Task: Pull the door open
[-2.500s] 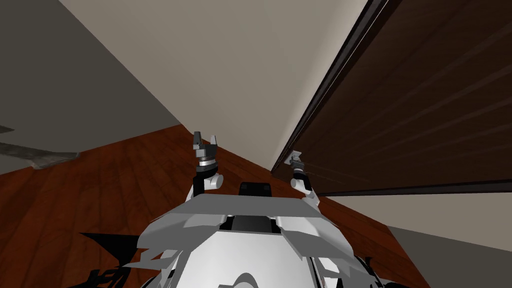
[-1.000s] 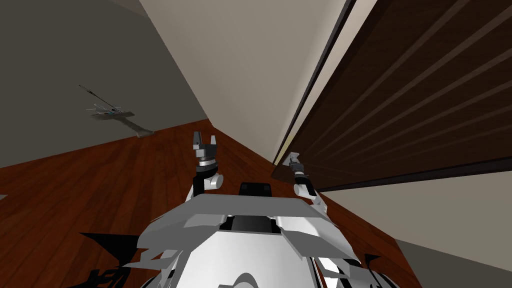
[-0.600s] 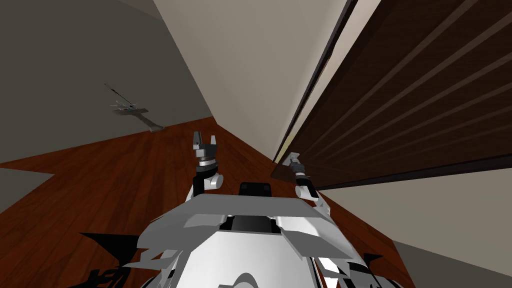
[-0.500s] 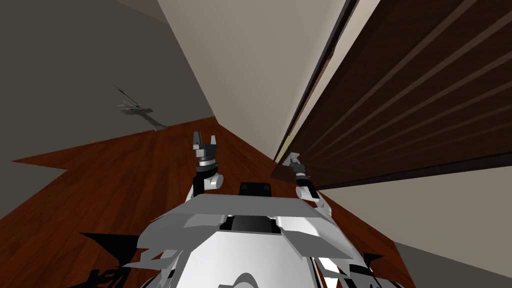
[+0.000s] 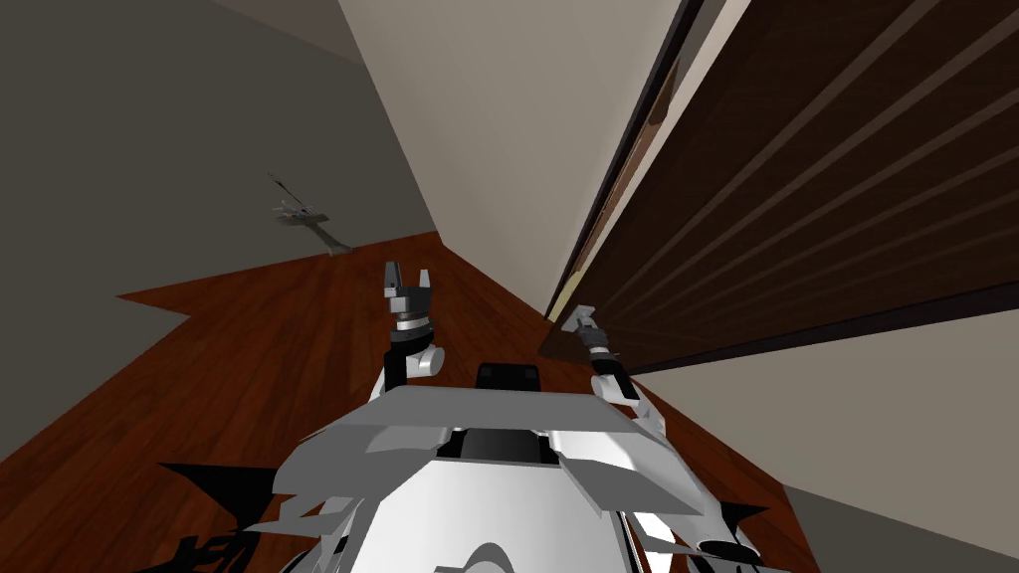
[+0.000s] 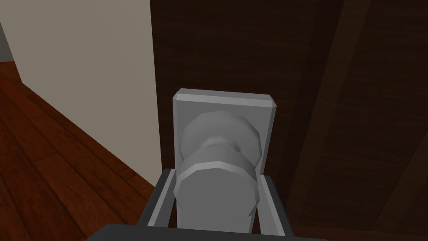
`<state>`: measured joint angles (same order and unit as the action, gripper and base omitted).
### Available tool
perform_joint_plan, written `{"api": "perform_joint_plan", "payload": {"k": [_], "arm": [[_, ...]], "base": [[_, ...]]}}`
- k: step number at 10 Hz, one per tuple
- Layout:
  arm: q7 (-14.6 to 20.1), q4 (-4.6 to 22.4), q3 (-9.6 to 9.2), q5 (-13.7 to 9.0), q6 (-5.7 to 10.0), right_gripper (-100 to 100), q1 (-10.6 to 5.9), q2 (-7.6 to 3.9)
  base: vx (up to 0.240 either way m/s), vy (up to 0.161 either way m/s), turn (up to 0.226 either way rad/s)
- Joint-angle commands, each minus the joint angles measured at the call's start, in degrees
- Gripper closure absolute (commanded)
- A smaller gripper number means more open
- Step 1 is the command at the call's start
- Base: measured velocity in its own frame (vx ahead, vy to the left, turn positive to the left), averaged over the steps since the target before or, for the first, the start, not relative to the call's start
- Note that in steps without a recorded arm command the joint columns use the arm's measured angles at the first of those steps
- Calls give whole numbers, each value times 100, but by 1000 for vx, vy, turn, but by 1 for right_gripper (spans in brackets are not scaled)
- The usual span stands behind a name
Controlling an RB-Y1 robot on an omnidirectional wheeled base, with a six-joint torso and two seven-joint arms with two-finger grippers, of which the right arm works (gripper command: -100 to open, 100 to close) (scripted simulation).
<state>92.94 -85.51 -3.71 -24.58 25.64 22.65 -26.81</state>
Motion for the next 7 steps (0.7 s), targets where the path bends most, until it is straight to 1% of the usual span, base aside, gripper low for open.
{"api": "perform_joint_plan", "payload": {"k": [1,4,5,7], "arm": [[95,-12,-59,23,104,100,37,-93],[264,-17,-154,58,275,100,114,-280],[347,-19,-200,75,359,100,151,-371],[454,-22,-261,97,467,100,200,-490]], "base": [[-211,-60,144],[-227,-66,124],[-253,-66,179],[-239,-41,119]]}}
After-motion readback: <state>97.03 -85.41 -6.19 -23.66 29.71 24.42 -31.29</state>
